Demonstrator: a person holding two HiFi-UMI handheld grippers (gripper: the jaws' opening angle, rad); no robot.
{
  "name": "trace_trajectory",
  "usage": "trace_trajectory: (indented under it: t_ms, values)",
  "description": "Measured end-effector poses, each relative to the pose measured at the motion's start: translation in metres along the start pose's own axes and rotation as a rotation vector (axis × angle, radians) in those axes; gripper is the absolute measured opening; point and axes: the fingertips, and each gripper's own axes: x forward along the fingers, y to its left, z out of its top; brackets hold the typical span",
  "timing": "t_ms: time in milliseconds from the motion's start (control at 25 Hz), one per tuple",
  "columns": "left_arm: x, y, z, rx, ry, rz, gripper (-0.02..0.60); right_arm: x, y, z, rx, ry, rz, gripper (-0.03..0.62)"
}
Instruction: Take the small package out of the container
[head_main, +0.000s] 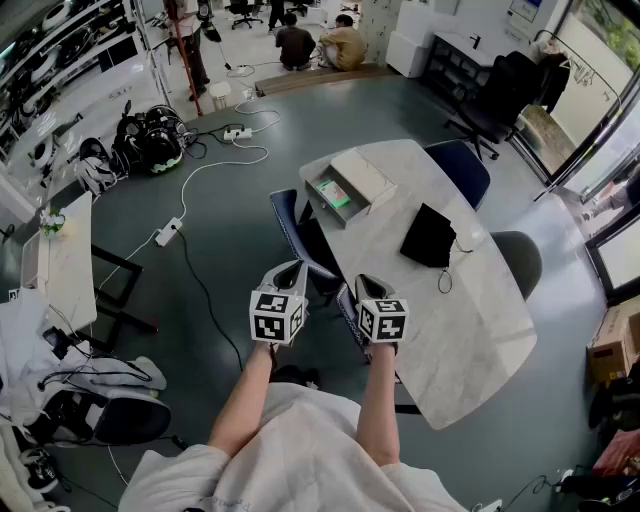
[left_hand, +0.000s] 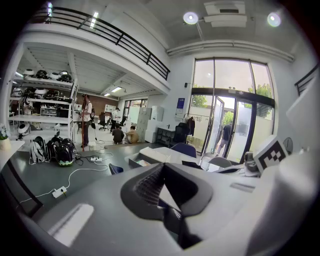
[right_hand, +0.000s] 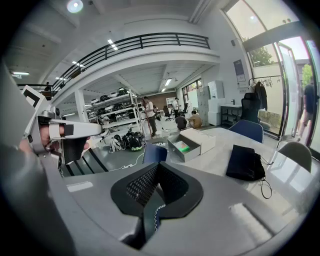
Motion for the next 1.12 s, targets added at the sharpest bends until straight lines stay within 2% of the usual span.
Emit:
trace_trajectory:
  t_ms: [200,400,560,800,920,960,1040,1120]
  values:
    - [-0.002,0.003,0.0,-0.002,0.014,-0.004,0.054,0.001,0.006,0.003,0.0,-0.001,0.008,0.003]
    - [0.01,0.003,-0.005,0.04,0.026,0.01,0.054,0.006,-0.005,0.0,0.014,-0.002,-0.002,0.003]
    - [0.0,0.02,-0.004,0.058,0.015,0.038,0.054,0.019,0.013,0.006,0.015,-0.025,0.051,0.003]
    - [0.001,0.004,-0.02,0.103,0.095,0.0,0.054,0.006,0.013,0.004,0.009,-0.003,0.026,0.003]
    - [0.005,0.008,-0.018,0.151,0.108,0.023,0.057,0.01,0.016,0.003,0.011,0.005,0.057,0.003]
    - [0.006,0.009,-0.017,0.167,0.112,0.033,0.076,0.011,0.016,0.003,0.009,0.012,0.065,0.003]
    - [0.006,0.009,-0.014,0.181,0.107,0.03,0.094,0.012,0.017,0.005,0.012,0.018,0.075,0.004]
    - [0.004,0.007,-0.011,0.163,0.086,0.008,0.092,0.013,0.017,0.007,0.015,0.015,0.08,0.004]
